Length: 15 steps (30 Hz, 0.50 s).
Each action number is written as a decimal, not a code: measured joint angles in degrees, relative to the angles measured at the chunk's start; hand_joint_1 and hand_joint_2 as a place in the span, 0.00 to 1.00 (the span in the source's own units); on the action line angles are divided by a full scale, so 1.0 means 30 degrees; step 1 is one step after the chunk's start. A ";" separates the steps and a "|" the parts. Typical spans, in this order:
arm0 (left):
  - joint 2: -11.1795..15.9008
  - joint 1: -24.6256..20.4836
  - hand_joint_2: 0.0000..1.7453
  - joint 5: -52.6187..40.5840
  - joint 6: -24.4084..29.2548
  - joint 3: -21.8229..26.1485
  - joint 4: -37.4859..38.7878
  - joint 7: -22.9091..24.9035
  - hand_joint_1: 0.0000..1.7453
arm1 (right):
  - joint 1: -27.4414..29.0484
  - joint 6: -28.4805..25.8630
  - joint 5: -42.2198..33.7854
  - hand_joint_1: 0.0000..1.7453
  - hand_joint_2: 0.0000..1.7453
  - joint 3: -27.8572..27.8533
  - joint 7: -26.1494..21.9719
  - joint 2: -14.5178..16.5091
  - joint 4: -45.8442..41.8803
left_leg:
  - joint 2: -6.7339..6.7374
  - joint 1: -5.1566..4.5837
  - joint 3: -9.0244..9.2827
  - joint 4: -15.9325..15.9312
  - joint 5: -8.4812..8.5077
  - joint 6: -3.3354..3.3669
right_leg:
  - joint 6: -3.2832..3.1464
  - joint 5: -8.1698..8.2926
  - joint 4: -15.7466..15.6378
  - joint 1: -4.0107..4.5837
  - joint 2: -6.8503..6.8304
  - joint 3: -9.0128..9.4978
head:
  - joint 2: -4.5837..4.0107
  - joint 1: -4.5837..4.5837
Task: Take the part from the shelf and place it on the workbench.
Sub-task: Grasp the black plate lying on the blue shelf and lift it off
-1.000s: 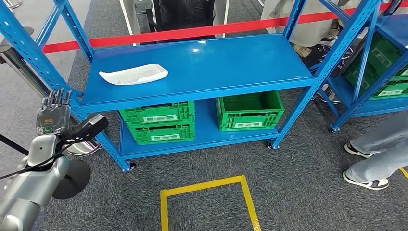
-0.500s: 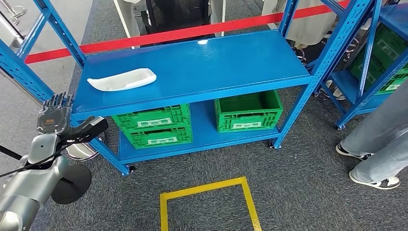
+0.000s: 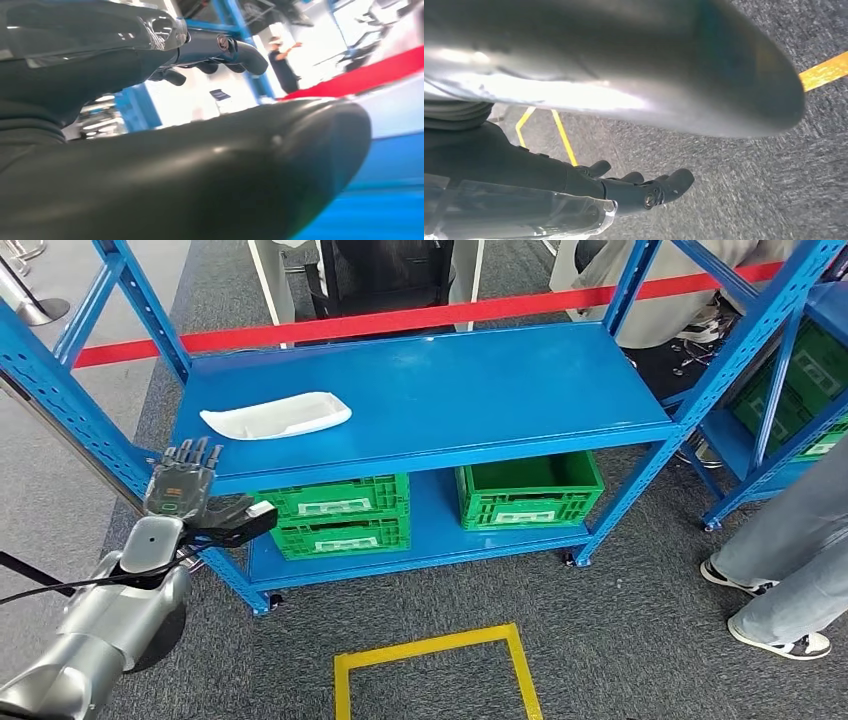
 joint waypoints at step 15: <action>-0.1633 0.0033 0.00 -0.0273 0.0047 -0.1304 0.0279 0.0029 0.00 | 0.0170 -0.0051 -0.0082 0.00 0.00 -0.0013 0.0133 0.0011 0.0007 | 0.0020 0.0001 -0.1046 0.4053 -0.2385 -0.1034 | -0.0967 0.2604 -0.4327 -0.0030 0.0107 0.0853 | 0.0000 -0.0109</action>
